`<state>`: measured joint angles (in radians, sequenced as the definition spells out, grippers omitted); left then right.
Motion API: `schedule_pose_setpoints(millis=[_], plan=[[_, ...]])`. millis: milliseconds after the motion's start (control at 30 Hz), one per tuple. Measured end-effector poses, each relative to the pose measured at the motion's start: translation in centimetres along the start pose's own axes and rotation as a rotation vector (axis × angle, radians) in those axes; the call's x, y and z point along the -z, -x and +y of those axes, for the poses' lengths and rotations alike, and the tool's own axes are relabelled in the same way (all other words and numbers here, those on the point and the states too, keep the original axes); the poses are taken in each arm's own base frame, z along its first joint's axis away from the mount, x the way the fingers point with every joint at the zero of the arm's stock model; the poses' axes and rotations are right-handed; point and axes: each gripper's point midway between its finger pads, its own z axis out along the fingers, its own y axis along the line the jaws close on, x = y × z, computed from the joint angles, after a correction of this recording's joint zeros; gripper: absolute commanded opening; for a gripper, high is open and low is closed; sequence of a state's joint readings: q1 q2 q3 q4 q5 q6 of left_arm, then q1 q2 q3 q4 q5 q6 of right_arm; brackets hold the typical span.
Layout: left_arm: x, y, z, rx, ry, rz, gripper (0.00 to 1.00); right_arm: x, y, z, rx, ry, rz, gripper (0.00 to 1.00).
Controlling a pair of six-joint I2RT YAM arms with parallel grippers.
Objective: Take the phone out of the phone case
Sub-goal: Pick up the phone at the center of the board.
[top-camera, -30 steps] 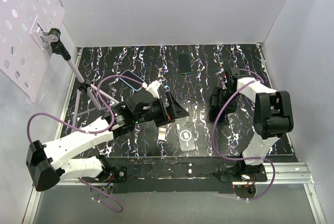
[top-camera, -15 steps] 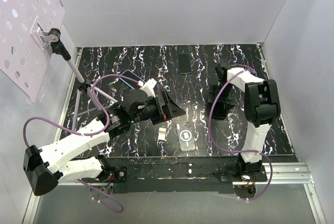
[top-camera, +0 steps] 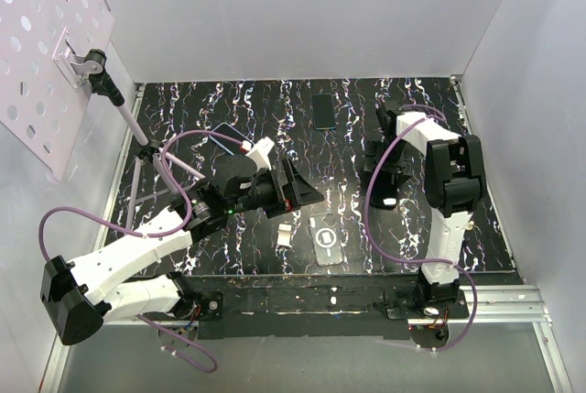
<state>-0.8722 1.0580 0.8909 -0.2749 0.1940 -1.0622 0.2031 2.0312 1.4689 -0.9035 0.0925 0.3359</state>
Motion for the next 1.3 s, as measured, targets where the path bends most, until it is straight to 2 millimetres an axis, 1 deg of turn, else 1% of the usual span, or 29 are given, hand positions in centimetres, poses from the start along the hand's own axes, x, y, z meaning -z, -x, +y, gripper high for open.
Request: schedule_pose_setpoints(millis=[67,133,200,233,267,300,433,500,600,700,867,967,1000,1067,1133,1233,1267,1300], plan=[[0.0,0.0,-0.1,0.000,-0.005,0.001,0.98,-0.1,0.6,0.2,0.002,0.001,-0.008,0.86],[0.0,0.1,-0.2,0.000,-0.009,0.000,0.98,-0.1,0.7,0.2,0.002,0.003,-0.009,0.82],[0.0,0.2,-0.1,0.001,-0.009,-0.002,0.98,0.0,0.8,0.2,0.004,0.004,-0.009,0.68],[0.1,0.2,-0.1,0.001,-0.010,-0.002,0.98,0.0,0.8,0.1,0.007,0.003,-0.007,0.58],[0.1,0.2,-0.2,0.001,-0.010,-0.003,0.98,0.0,0.8,0.1,0.011,0.004,-0.004,0.44],[0.1,0.2,-0.1,0.001,-0.010,-0.004,0.98,0.0,0.9,0.1,0.015,0.008,-0.001,0.33],[0.5,0.3,-0.2,0.001,-0.012,-0.009,0.98,0.1,0.9,0.3,0.022,0.048,0.001,0.08],[0.8,0.3,-0.2,0.001,-0.016,-0.012,0.98,0.2,1.0,0.4,0.035,0.065,-0.021,0.01],[1.4,0.2,0.0,0.001,-0.014,-0.021,0.98,0.4,1.1,0.5,0.067,0.093,-0.091,0.01],[1.6,0.1,0.2,0.005,-0.008,-0.022,0.98,1.2,1.0,0.4,0.090,0.115,-0.174,0.01],[1.6,0.2,0.6,0.009,0.010,-0.028,0.98,3.9,0.1,0.2,0.117,0.171,-0.368,0.01],[1.5,0.4,0.7,0.008,0.016,-0.040,0.96,6.3,-1.1,0.5,0.135,0.248,-0.508,0.01],[1.5,0.5,0.8,0.006,0.017,-0.043,0.95,7.4,-1.7,0.8,0.147,0.289,-0.572,0.01],[1.4,0.6,0.8,-0.007,0.017,-0.046,0.90,9.6,-2.8,1.7,0.175,0.370,-0.667,0.01],[1.2,0.7,0.9,-0.027,0.018,-0.046,0.83,12.1,-3.9,3.0,0.214,0.466,-0.757,0.01],[0.7,1.1,0.7,-0.073,0.020,-0.047,0.82,15.6,-5.2,5.0,0.269,0.613,-0.848,0.01],[0.6,1.4,0.5,-0.090,0.017,-0.048,0.83,16.6,-5.6,5.5,0.280,0.656,-0.864,0.01],[0.3,1.6,0.2,-0.108,0.012,-0.050,0.88,17.4,-5.9,5.9,0.285,0.693,-0.875,0.01]])
